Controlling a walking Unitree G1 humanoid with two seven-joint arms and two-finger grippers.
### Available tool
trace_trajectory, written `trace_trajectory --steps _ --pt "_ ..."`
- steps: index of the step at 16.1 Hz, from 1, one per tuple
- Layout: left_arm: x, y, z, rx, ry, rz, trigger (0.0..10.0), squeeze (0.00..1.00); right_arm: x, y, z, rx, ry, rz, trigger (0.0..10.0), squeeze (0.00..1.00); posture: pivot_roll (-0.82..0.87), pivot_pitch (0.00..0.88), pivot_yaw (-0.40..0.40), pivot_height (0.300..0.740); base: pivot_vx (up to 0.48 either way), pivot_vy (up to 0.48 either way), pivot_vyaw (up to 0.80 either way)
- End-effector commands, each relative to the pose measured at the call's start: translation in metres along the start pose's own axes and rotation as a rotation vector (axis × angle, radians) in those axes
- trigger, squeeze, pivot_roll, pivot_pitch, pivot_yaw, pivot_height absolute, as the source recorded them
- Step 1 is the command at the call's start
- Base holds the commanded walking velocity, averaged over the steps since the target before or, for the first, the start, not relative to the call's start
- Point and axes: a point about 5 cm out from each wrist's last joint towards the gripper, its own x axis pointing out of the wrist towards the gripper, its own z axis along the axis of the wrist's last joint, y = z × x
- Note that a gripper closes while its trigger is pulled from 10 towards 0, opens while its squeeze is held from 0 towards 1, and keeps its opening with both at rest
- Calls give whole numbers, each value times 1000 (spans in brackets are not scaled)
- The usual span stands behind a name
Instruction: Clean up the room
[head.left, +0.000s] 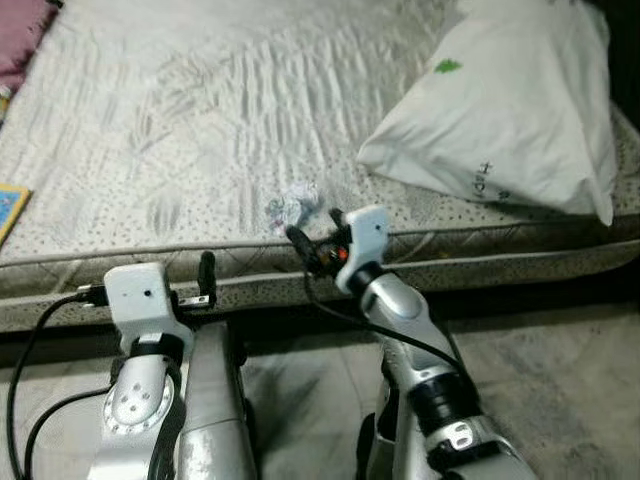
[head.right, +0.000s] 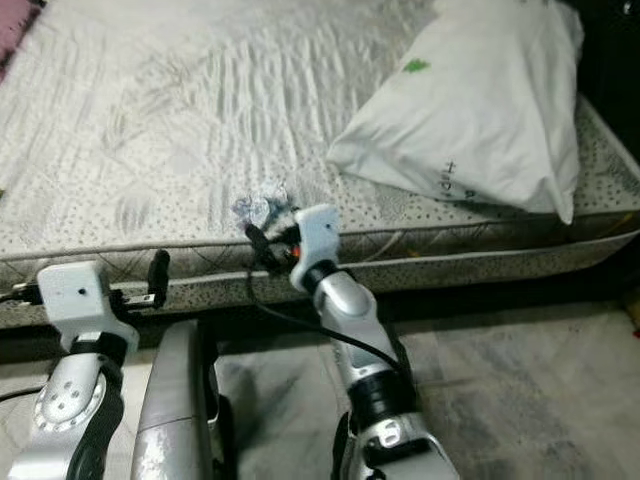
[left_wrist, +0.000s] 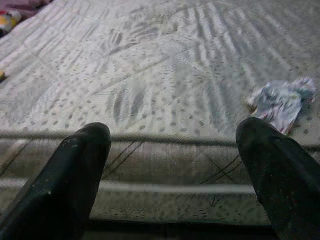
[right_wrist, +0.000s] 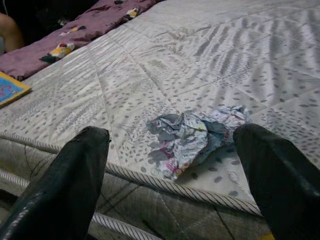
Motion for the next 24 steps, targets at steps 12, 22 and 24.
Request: trace_trajectory --steps 12,22,24 --pt "-29 -12 1 -26 82 -1 10000 0 48 9 30 22 -104 -127 10000 0 216 299 -38 511 0 0 199" --pt "-53 -18 -1 -33 138 7 10000 0 66 40 29 8 -58 -160 10000 0 242 360 -54 511 0 0 0" --pt "-54 -18 -1 -34 142 7 10000 0 68 44 29 26 -55 -161 10000 0 240 367 -55 511 0 0 0"
